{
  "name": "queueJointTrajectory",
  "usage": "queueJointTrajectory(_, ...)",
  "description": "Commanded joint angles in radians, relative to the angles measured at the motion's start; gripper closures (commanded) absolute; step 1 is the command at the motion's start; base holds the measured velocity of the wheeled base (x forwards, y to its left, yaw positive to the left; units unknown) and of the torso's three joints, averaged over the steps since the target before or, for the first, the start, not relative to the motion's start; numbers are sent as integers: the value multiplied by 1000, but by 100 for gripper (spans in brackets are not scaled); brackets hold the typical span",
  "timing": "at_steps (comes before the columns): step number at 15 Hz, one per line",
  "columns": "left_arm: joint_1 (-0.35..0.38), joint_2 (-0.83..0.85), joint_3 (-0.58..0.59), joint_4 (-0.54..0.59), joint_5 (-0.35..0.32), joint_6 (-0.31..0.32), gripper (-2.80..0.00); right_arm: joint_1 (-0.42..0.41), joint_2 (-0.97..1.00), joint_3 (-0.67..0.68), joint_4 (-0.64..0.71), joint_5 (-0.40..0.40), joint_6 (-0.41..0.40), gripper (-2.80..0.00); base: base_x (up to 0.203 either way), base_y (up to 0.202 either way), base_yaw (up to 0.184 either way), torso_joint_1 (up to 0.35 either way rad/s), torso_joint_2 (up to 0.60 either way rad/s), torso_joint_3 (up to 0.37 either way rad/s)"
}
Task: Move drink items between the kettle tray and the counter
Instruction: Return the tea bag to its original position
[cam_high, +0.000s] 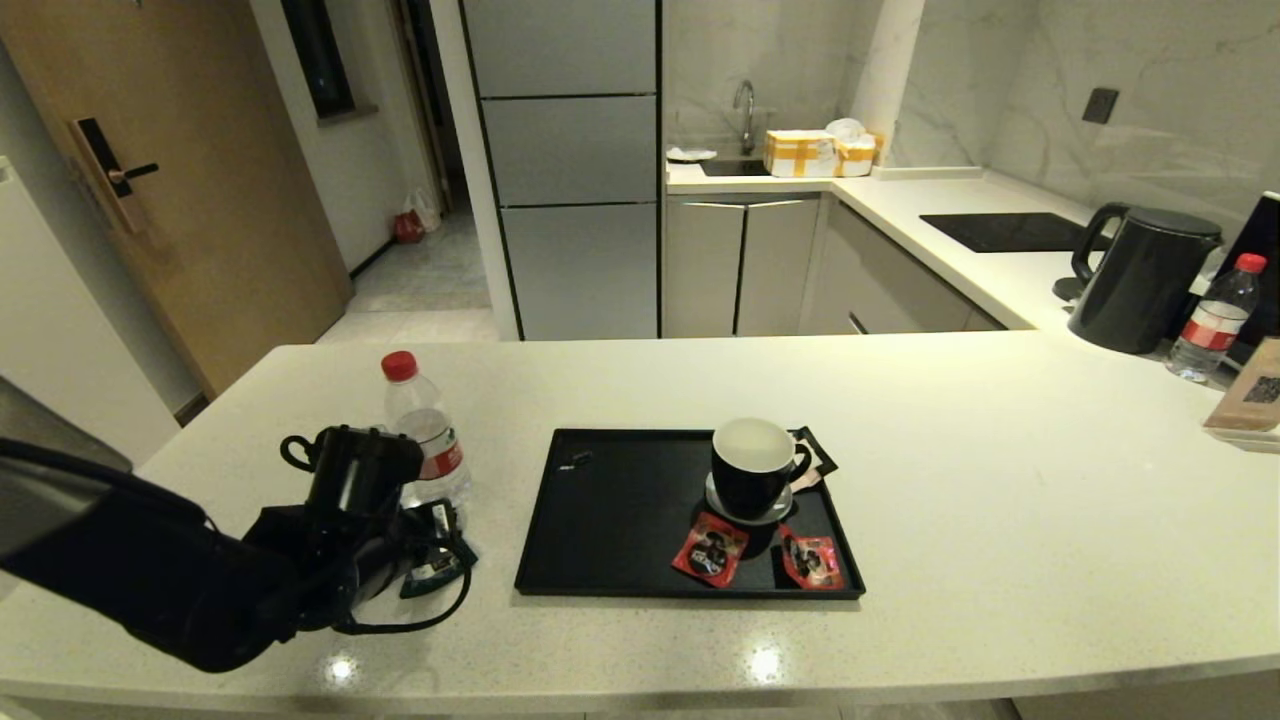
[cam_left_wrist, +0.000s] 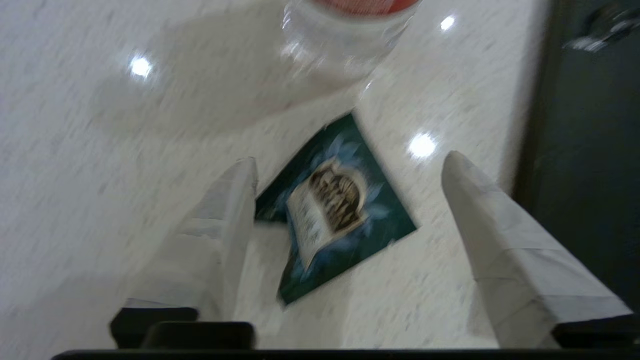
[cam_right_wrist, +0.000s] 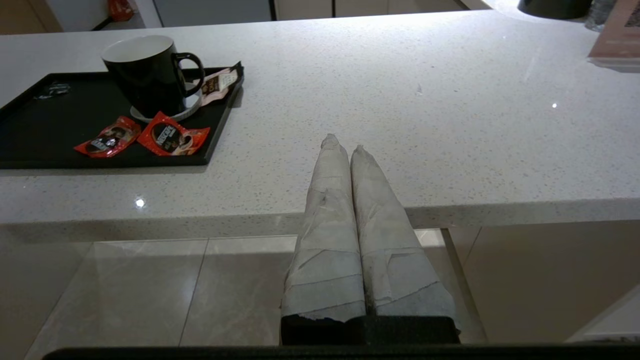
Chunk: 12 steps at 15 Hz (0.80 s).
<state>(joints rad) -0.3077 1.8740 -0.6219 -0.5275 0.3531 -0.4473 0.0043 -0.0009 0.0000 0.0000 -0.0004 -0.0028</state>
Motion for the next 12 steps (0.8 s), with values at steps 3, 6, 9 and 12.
queueJointTrajectory(3,1,-50,4,96,34,-26,-280,0,1,0,0,0,0,0,0,0,0,0,0,0)
queueJointTrajectory(6,2,-33,7,131,55,-56,-280,0,1,0,0,0,0,0,0,0,0,0,0,0)
queueJointTrajectory(9,1,57,-22,133,55,-124,-280,0,1,0,0,0,0,0,0,0,0,0,0,0)
queueJointTrajectory(12,1,108,-73,133,30,-148,-280,0,1,0,0,0,1,0,0,0,0,0,0,0)
